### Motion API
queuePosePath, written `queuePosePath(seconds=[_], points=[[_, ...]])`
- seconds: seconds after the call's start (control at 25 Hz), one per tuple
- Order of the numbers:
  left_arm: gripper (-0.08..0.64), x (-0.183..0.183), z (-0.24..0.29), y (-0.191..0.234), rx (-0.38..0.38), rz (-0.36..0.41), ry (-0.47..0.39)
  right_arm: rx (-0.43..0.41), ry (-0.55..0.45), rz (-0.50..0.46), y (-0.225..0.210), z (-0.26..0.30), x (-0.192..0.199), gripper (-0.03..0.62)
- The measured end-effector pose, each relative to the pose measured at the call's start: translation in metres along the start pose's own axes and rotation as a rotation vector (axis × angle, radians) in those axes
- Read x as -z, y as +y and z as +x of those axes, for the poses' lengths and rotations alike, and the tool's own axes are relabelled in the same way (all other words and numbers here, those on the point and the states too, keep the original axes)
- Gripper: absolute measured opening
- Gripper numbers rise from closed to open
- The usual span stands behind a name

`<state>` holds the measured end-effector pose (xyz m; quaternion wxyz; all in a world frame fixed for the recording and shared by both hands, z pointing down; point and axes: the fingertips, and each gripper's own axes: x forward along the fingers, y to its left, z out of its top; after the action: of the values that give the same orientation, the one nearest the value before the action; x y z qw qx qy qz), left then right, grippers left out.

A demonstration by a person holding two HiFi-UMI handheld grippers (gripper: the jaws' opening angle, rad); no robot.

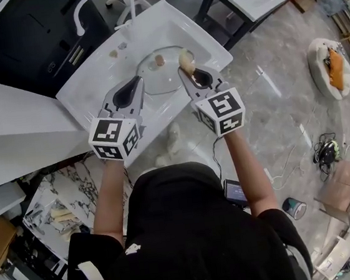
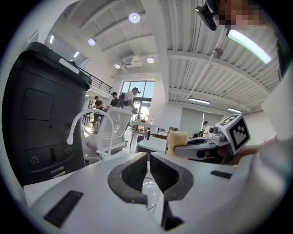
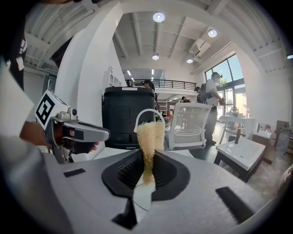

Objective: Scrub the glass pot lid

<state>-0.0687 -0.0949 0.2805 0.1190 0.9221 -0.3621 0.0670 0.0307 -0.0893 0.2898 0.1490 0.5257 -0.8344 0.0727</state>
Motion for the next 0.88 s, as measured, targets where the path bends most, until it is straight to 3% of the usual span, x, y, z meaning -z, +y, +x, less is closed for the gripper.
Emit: queuePosePath(seconds=[0.88], points=[[0.014,0.059,0.103,0.034,-0.039,-0.126,0.148,-0.147,0.167,0.028,-0.079,0.078,0.057,0.021]])
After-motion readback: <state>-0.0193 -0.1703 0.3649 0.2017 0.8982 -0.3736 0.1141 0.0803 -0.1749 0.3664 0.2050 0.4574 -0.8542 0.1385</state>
